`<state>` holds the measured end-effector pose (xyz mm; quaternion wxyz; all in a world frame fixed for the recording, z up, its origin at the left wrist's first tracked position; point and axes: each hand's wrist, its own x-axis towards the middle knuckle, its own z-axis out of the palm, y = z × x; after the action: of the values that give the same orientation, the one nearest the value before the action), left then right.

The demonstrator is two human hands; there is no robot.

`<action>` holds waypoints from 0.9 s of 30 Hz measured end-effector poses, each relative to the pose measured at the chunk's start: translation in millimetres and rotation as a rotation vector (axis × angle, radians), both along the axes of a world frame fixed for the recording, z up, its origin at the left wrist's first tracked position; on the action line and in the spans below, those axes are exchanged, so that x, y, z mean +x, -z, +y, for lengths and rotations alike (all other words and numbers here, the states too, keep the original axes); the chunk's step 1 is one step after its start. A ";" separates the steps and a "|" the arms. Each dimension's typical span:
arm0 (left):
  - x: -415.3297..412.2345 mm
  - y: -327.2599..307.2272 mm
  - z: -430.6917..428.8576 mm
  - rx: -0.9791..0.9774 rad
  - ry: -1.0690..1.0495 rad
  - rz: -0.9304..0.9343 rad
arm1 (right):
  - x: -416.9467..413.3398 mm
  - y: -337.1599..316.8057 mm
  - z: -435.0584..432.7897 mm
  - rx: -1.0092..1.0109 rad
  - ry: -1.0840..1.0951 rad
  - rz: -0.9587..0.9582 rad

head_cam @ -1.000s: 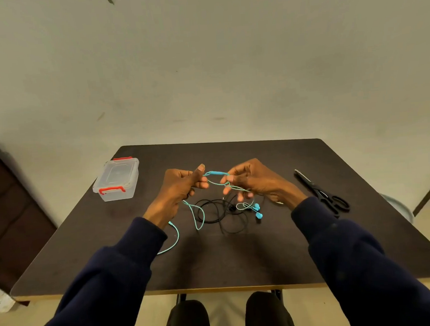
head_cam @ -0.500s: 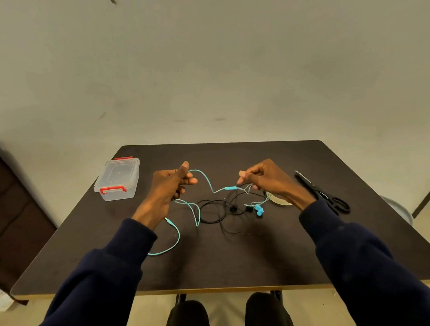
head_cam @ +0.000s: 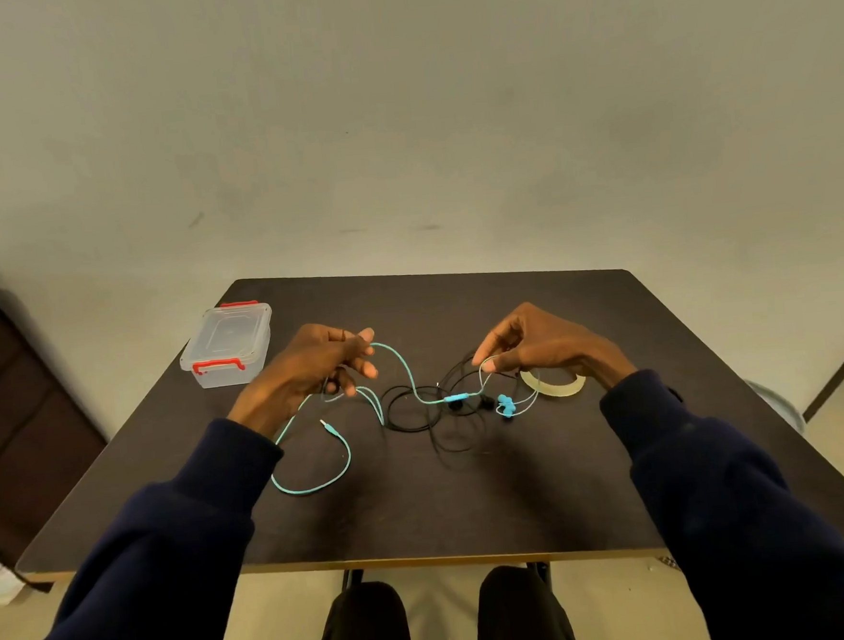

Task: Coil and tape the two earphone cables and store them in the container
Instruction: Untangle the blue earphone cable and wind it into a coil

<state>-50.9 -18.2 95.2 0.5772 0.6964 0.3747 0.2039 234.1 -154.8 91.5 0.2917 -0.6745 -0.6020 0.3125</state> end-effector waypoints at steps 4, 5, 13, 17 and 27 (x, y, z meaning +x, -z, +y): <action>-3.5 5.1 -0.4 0.012 0.016 0.060 | 1.4 -4.4 1.5 -0.029 0.020 -0.164; -3.6 6.4 -1.4 0.005 0.020 0.050 | 0.8 -4.7 1.8 -0.058 0.020 -0.218; 2.7 11.1 -15.0 -0.051 0.188 -0.041 | -10.5 -6.8 -5.0 -0.134 -0.011 -0.354; 10.4 9.4 -18.2 -0.114 0.220 -0.180 | -35.6 -11.4 -7.7 0.098 -0.067 -0.100; 7.1 10.3 -11.3 -0.254 -0.081 -0.607 | -43.4 8.5 -8.7 0.120 -0.074 0.197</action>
<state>-43.8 -29.5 84.9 0.7360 0.5108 0.2354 0.3768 190.6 -163.5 82.9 0.3773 -0.5991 -0.6126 0.3513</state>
